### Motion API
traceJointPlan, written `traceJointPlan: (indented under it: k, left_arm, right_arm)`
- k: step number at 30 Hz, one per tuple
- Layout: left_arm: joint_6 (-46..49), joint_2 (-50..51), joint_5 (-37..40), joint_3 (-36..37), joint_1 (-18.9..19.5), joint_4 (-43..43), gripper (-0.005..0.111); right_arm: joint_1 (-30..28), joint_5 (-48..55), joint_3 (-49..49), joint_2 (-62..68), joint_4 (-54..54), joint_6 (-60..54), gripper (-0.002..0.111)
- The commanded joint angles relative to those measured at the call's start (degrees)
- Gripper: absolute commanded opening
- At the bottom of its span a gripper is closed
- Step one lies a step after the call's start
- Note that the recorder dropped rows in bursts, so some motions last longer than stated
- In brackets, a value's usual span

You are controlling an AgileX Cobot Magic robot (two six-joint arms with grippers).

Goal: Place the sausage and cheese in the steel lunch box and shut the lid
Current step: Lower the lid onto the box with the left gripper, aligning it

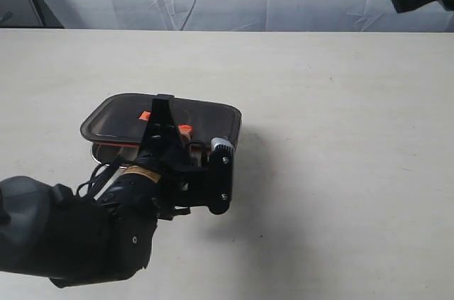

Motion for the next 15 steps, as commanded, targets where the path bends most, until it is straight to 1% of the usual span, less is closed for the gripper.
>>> traceJointPlan:
  k: [1,6,9,11,15]
  left_arm:
    - [-1.0,0.5,4.8,0.0,-0.2,-2.4,0.022]
    - [-1.0,0.5,5.4,0.0,-0.2,-4.4,0.041]
    - [-1.0,0.5,5.4,0.0,-0.2,-4.6,0.049]
    - [-1.0,0.4,5.4,0.0,-0.2,-4.6,0.052]
    - [-1.0,-0.6,5.4,0.0,-0.2,-4.6,0.053]
  right_arm:
    - [-0.3,0.3,-0.2,-0.5,-0.3,0.0,0.057]
    - [-0.3,0.3,-0.2,-0.5,-0.3,0.0,0.057]
    - [-0.3,0.3,-0.2,-0.5,-0.3,0.0,0.057]
    - [-0.3,0.3,-0.2,-0.5,-0.3,0.0,0.057]
    - [-0.3,0.3,-0.2,-0.5,-0.3,0.0,0.057]
